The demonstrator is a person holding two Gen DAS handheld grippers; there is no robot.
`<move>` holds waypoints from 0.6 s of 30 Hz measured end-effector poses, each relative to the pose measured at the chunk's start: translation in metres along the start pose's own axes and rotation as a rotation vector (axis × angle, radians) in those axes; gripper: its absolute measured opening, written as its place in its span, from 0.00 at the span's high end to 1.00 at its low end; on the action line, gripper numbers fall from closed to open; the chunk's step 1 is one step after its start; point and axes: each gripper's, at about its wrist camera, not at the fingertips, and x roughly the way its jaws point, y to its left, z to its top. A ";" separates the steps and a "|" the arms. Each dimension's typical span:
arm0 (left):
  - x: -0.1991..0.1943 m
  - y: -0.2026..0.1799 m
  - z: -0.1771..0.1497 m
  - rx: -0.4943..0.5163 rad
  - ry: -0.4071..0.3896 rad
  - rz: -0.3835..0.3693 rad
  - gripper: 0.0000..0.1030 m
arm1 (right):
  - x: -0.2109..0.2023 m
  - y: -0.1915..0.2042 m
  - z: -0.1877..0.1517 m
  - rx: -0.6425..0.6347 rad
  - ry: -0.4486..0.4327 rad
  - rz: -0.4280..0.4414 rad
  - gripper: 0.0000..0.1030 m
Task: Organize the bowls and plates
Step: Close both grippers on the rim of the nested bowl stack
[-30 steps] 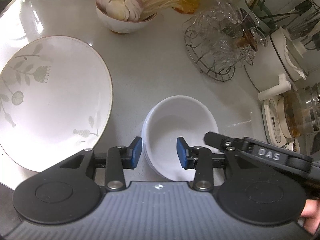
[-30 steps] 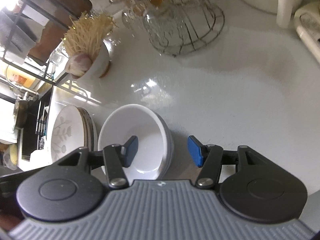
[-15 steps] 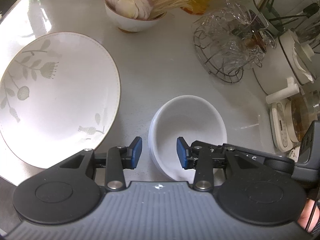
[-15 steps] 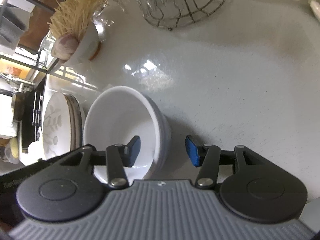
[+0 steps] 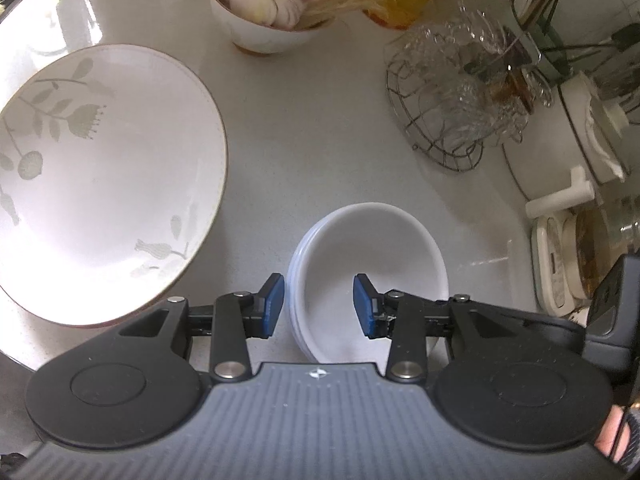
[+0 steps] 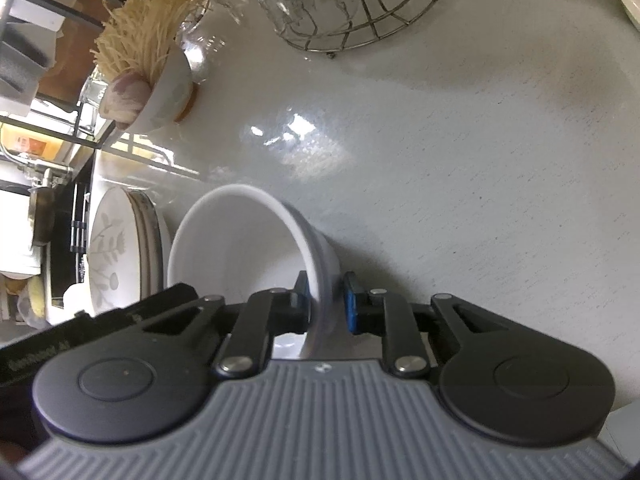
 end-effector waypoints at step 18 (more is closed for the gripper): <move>0.032 -0.015 -0.014 0.015 0.045 -0.019 0.58 | -0.011 -0.012 0.000 -0.049 0.022 -0.031 0.83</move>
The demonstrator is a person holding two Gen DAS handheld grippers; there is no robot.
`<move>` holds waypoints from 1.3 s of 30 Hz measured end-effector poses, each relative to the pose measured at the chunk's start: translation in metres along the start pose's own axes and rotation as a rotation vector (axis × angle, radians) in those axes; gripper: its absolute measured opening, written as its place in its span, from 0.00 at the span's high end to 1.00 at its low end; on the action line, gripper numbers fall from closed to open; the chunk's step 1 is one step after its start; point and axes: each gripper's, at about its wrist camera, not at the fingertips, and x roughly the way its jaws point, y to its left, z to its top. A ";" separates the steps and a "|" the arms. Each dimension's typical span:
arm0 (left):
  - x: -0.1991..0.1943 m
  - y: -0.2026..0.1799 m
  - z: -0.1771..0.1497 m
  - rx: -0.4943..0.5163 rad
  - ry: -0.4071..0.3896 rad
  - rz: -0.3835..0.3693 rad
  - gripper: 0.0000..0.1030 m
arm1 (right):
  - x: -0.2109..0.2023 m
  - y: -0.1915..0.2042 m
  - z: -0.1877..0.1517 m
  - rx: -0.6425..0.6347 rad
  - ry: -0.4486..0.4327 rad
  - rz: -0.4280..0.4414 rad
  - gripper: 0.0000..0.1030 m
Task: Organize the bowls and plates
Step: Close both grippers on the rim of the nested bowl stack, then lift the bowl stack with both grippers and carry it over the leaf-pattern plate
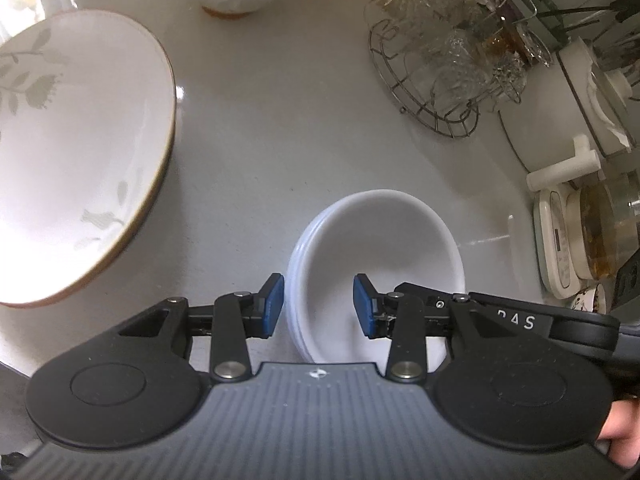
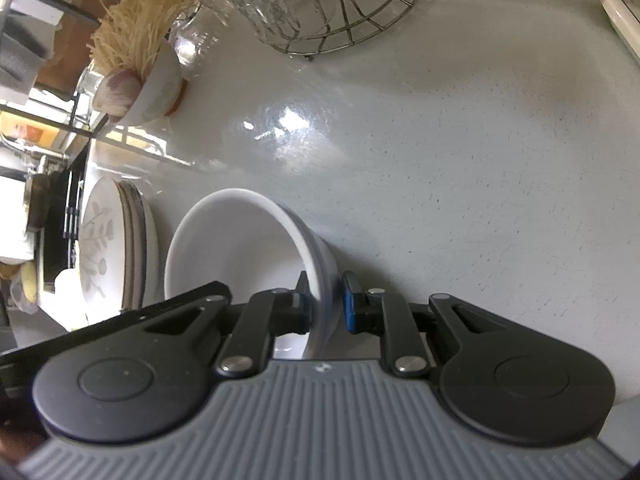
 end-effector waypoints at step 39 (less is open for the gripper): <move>-0.033 0.006 0.007 0.016 -0.022 -0.024 0.81 | -0.030 0.030 0.006 -0.111 -0.027 -0.010 0.82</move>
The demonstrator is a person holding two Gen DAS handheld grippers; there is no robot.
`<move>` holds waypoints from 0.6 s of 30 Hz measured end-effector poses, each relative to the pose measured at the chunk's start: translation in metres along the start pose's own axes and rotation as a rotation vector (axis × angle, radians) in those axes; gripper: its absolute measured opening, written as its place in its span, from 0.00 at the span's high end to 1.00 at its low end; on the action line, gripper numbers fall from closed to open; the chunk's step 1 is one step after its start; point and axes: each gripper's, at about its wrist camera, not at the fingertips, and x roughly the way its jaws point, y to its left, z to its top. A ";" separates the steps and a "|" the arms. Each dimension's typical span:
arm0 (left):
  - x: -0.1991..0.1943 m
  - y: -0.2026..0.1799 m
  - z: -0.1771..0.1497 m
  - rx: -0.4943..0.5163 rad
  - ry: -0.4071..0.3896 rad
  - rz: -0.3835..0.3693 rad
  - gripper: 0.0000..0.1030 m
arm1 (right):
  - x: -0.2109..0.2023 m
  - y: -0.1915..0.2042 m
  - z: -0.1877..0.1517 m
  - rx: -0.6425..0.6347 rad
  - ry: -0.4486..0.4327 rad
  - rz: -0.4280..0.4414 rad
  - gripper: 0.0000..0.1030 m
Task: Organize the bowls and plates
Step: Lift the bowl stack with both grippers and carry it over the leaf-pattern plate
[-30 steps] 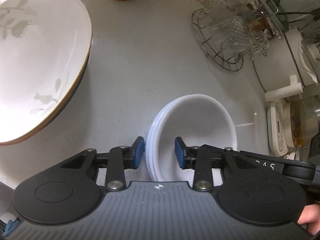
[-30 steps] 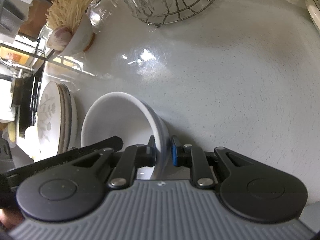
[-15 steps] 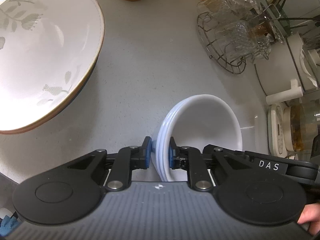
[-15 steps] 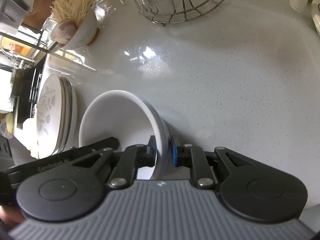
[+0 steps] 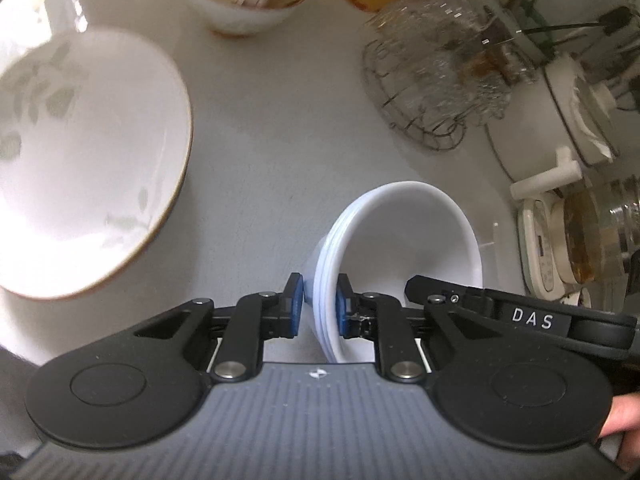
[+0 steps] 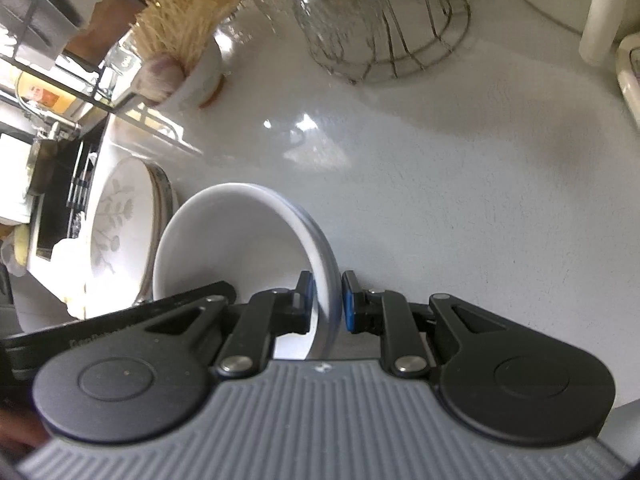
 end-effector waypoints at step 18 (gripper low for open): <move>-0.062 0.006 0.020 0.111 -0.090 -0.027 0.81 | -0.028 0.050 -0.002 -0.039 -0.116 0.013 0.82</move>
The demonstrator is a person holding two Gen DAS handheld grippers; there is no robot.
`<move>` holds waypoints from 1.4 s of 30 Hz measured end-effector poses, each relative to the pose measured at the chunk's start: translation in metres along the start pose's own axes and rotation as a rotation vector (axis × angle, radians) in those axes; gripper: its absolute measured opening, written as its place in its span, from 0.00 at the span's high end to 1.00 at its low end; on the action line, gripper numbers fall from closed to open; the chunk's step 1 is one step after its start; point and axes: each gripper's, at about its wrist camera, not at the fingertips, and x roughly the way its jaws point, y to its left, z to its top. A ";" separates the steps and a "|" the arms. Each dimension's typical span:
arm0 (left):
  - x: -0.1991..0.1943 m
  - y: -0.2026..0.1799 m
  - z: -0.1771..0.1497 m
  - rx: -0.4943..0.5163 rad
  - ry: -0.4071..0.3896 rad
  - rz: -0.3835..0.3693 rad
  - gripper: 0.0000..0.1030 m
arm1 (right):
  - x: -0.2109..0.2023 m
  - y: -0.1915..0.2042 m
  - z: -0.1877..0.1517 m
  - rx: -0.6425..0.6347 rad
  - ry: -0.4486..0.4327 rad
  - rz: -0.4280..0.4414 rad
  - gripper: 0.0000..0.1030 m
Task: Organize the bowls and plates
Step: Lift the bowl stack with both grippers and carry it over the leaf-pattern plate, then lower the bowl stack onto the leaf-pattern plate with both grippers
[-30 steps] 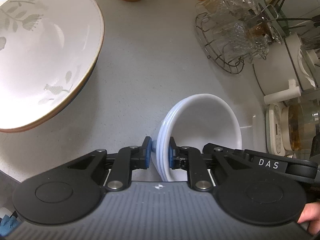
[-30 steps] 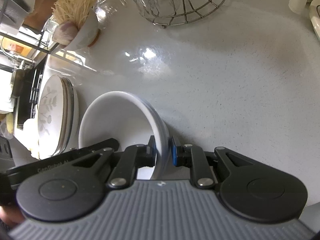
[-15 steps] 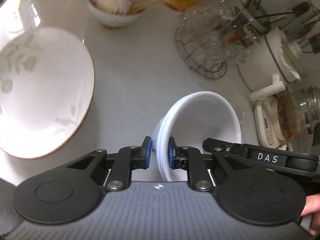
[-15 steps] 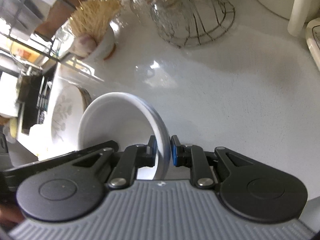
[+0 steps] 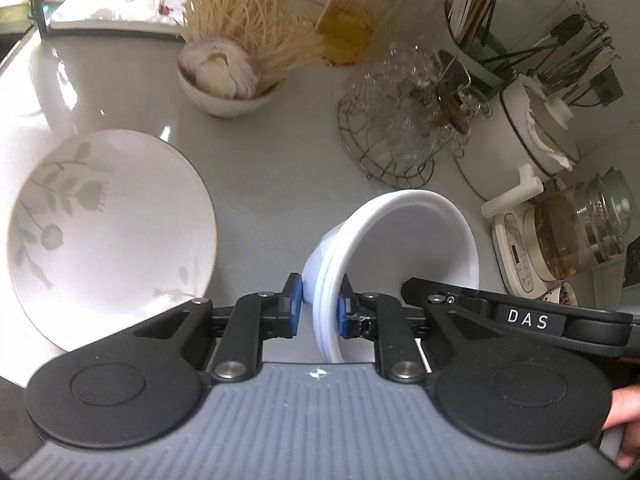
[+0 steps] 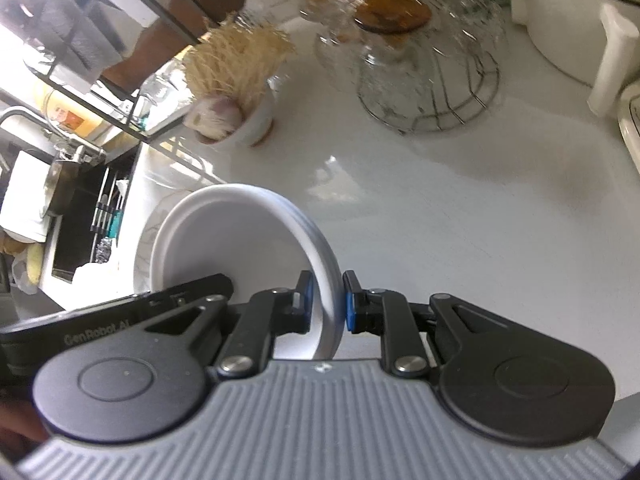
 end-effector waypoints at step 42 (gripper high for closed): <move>-0.070 0.155 -0.009 0.000 -0.086 -0.028 0.80 | 0.050 0.136 -0.054 -0.046 -0.151 0.036 0.82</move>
